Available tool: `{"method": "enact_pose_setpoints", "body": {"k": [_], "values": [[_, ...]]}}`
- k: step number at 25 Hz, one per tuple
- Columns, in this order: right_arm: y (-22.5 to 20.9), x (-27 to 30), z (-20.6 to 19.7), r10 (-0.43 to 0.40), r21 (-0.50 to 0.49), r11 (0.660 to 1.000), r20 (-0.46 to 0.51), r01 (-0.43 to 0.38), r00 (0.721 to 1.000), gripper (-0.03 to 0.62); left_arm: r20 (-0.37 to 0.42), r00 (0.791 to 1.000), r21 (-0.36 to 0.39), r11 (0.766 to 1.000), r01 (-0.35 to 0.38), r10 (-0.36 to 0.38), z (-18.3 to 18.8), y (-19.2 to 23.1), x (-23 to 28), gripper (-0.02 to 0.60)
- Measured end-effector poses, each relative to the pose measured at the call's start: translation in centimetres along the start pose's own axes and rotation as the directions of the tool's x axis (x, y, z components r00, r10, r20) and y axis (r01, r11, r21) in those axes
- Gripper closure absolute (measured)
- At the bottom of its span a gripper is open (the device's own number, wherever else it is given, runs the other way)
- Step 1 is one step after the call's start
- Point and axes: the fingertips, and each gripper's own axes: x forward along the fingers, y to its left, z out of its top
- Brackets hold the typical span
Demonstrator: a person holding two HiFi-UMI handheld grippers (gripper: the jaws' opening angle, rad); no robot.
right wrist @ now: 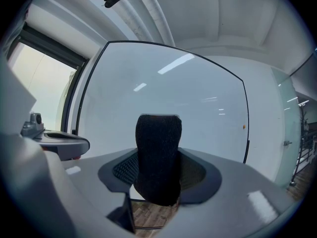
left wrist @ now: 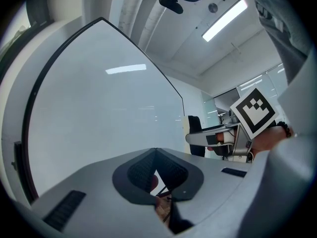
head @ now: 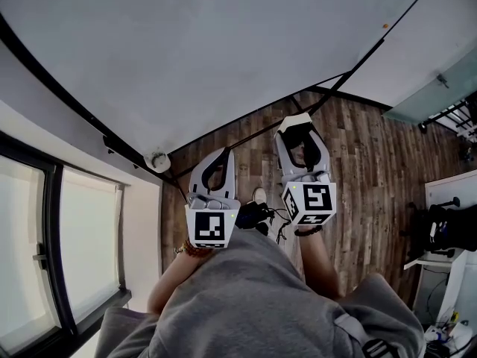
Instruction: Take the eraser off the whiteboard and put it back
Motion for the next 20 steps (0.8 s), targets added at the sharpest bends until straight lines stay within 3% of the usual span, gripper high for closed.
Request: {"method": "enact_pose_setpoints", "body": {"k": [20], "values": [[-1.2, 0.6, 0.0, -0.026, -0.005, 1.0, 0.005, 0.026, 1.0, 0.361, -0.002, 1.0, 0.001, 1.0, -0.026, 0.026, -0.2, 1.0, 0.8, 0.575]]}}
